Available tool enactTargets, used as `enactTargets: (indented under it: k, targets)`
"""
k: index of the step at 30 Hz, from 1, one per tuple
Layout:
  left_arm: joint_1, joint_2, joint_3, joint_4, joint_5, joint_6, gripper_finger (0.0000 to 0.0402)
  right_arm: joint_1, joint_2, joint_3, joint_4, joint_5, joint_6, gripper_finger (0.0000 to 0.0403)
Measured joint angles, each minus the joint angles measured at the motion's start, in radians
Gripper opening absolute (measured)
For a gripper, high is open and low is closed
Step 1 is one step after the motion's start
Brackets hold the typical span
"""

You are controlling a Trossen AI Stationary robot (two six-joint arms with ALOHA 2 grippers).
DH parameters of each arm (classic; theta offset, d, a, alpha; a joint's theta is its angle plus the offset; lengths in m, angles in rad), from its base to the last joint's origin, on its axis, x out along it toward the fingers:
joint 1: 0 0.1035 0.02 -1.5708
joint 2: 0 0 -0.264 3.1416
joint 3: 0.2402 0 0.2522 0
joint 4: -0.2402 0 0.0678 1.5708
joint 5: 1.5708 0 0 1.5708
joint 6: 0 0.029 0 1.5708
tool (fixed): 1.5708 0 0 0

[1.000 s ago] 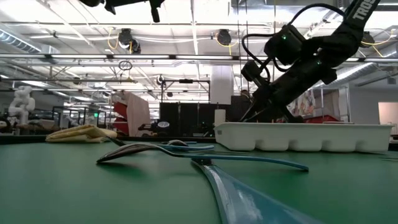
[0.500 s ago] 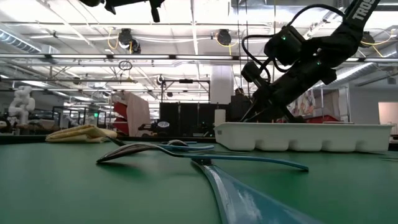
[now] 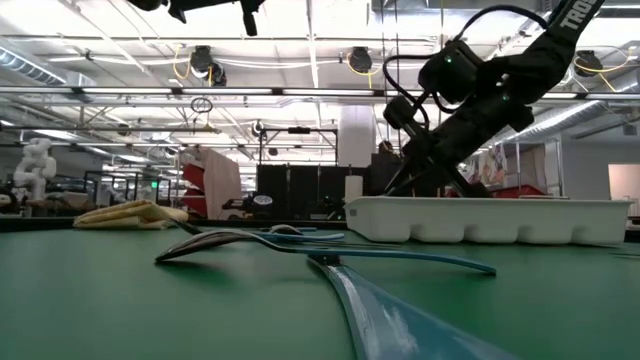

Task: Sort silverware
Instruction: Put the blue fork into the silverware organizer, then put the blue spoon into the silverware organizer

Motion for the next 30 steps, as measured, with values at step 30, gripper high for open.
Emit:
enactTargets:
  k: [30]
  targets:
    - [-0.024, 0.0, 0.001, -0.245, 0.145, 0.201, 0.0153, 0.02, -0.167, 0.05, 0.166, -0.103, -0.174, 0.0074]
